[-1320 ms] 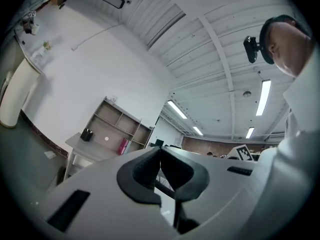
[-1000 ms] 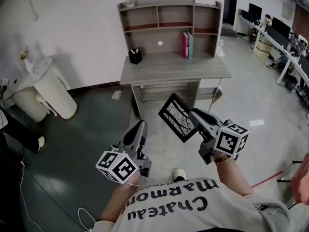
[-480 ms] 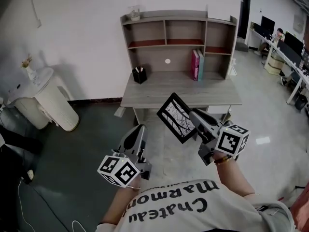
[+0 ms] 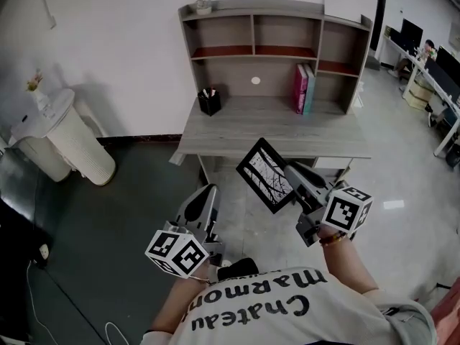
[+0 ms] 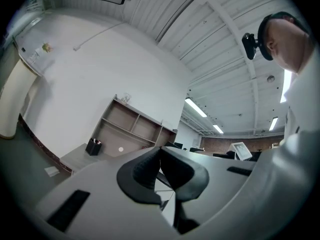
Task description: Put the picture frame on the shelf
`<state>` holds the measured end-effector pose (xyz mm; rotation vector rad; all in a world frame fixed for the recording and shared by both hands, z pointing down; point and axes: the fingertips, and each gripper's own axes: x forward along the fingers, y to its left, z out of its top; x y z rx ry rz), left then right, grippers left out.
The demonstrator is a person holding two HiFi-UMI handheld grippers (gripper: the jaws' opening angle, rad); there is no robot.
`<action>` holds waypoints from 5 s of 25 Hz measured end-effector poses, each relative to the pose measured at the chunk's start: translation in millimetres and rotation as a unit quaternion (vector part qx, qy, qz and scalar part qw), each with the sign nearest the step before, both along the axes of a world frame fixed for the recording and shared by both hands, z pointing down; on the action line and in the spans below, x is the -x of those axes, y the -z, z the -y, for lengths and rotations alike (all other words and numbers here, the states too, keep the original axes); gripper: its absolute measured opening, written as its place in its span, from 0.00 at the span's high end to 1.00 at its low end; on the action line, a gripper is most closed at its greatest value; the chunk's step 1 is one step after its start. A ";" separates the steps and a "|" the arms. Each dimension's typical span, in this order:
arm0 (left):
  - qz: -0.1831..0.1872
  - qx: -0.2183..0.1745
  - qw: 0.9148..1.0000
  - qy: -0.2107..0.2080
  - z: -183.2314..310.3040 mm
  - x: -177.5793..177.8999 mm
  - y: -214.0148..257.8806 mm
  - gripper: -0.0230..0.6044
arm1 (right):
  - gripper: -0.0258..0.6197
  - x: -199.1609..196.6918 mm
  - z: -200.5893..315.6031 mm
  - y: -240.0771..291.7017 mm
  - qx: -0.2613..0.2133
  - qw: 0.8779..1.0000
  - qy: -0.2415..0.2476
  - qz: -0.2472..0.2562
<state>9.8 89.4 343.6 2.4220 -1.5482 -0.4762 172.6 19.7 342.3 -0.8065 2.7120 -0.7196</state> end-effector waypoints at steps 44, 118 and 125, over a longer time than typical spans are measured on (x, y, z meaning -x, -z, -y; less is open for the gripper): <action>-0.015 0.009 0.993 -0.113 302.1 193.3 6.9 0.94 | 0.84 185.1 268.4 10.2 0.041 0.993 -0.096 0.047; 0.011 0.009 0.998 -0.057 558.4 238.3 18.3 0.94 | 0.84 184.1 607.3 45.0 0.101 0.931 -0.324 0.135; 0.006 0.009 0.998 -0.057 558.8 235.0 15.4 0.94 | 0.83 189.5 602.2 34.1 0.096 0.938 -0.325 0.076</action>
